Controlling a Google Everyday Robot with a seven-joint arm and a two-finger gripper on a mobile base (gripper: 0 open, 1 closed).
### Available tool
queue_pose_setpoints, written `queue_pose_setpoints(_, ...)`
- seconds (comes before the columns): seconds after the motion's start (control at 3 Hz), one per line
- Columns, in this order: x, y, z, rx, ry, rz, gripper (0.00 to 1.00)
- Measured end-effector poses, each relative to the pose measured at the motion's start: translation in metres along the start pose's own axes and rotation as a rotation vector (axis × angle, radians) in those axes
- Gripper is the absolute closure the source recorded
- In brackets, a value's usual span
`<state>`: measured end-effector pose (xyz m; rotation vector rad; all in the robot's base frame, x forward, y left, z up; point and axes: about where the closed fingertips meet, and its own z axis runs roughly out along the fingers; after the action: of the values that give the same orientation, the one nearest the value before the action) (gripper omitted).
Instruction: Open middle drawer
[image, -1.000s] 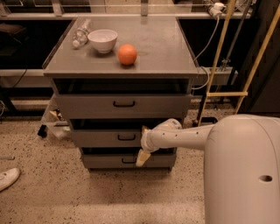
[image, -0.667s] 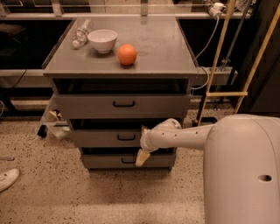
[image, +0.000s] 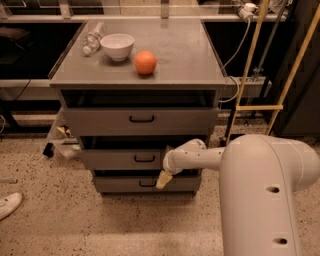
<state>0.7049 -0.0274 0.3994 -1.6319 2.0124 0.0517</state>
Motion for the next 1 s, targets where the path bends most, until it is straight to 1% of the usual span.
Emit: queue_pose_setpoints(1.0,-0.0015,-0.0032,0.0073,-0.011,0.003,0.005,0.00)
